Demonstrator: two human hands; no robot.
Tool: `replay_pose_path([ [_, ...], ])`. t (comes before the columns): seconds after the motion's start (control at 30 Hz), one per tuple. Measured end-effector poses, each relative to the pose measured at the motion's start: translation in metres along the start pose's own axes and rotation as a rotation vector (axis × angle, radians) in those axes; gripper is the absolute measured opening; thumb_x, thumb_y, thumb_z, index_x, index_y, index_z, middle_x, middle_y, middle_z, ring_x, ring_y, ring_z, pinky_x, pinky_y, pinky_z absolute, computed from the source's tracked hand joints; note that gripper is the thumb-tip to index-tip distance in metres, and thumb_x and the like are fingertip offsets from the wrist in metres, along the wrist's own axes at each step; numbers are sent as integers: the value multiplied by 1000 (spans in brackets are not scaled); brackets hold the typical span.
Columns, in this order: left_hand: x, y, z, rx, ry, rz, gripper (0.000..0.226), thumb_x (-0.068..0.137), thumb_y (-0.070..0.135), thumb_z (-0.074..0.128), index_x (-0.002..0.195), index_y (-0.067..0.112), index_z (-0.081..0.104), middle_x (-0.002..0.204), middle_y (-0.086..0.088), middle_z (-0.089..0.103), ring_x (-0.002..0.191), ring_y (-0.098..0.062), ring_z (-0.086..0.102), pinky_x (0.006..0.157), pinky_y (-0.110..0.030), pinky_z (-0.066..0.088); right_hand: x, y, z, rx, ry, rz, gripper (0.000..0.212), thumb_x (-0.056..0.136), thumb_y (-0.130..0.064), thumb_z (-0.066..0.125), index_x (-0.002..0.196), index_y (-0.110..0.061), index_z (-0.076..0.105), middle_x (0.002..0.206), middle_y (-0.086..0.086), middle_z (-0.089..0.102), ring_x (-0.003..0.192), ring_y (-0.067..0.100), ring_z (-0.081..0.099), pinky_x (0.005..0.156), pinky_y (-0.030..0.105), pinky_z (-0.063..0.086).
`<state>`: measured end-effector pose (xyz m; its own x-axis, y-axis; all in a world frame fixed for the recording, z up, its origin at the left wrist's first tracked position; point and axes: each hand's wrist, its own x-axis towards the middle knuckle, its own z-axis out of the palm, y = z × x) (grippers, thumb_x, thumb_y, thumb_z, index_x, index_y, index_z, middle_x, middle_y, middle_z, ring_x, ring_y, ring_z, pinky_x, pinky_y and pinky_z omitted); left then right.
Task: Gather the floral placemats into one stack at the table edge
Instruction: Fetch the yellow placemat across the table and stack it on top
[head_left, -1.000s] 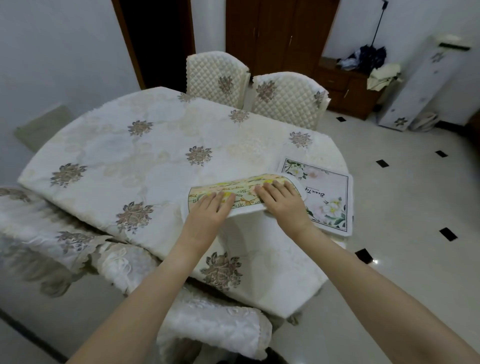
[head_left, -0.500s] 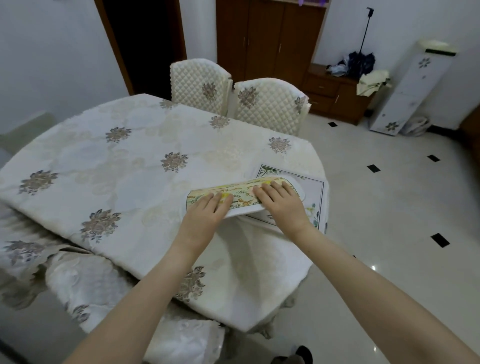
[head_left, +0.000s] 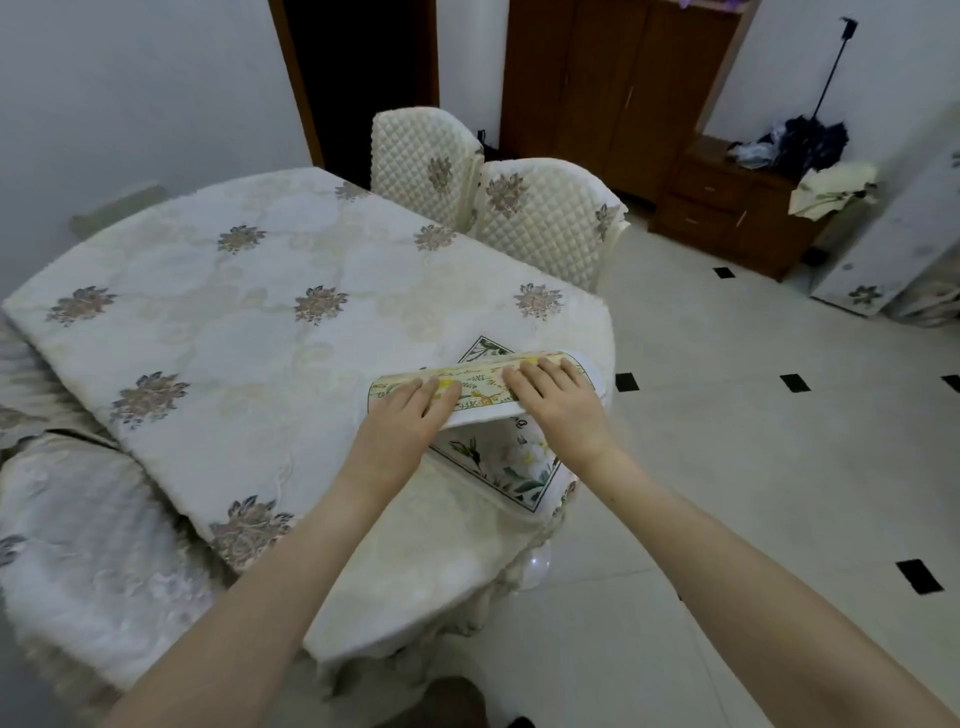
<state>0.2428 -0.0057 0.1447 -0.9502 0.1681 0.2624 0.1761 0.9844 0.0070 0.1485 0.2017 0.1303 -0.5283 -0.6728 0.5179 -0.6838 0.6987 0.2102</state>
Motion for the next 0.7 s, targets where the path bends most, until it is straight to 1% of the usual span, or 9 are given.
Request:
replay_pose_path([
  [0.07,9,4,3,8,2,-27,71,57,-20,70,123,5,58,117,-24,65,101,-42,64,76,-47,56,5,11,7,28,9,-13,41,69,2,74,109,-7,68,101,13,73,93,33,69,82,46,57],
  [0.1,14,5,5,14,7,-42,71,57,-19,71,123,5,58,117,-24,65,101,-41,64,76,-47,56,10,16,10,33,14,-23,37,72,1,70,108,-7,69,100,14,73,92,33,70,81,46,57],
  [0.13,20,4,7,21,10,-57,72,56,-18,73,123,5,59,117,-24,65,101,-41,65,76,-47,56,15,22,13,42,17,-39,31,77,-2,63,106,-6,70,99,14,74,91,33,70,79,46,58],
  [0.17,25,3,9,32,8,-70,74,54,-17,75,123,5,59,116,-24,65,101,-40,65,76,-46,56,22,26,16,57,11,-53,30,81,-5,54,106,-6,70,99,15,74,90,33,70,79,47,58],
  [0.2,31,1,12,43,5,-86,76,53,-17,76,123,5,59,116,-24,65,101,-40,65,76,-46,56,28,30,21,69,6,-70,31,82,-5,51,107,-5,70,99,15,74,91,34,70,79,48,58],
  [0.23,37,0,16,50,8,-107,77,52,-17,77,123,5,59,117,-24,65,102,-40,65,77,-47,56,35,35,26,77,-7,-85,32,79,0,55,108,-5,69,100,16,73,92,35,70,80,48,57],
  [0.33,53,-7,28,58,30,-176,77,52,-18,76,123,5,58,116,-26,64,102,-41,64,80,-48,55,55,50,45,106,-51,-128,49,65,9,72,111,-4,67,103,17,72,95,36,69,81,50,57],
  [0.53,85,-14,50,55,30,-297,70,58,-19,73,123,3,59,115,-30,64,101,-43,64,82,-51,56,99,77,79,159,-133,-260,55,58,5,76,112,-5,66,103,14,71,95,34,67,83,46,56],
  [0.7,97,-12,58,76,19,-383,68,59,-18,73,122,2,59,111,-33,64,98,-46,64,79,-52,56,115,90,105,218,-210,-330,61,57,5,79,115,-5,64,108,15,70,98,35,67,86,47,55],
])
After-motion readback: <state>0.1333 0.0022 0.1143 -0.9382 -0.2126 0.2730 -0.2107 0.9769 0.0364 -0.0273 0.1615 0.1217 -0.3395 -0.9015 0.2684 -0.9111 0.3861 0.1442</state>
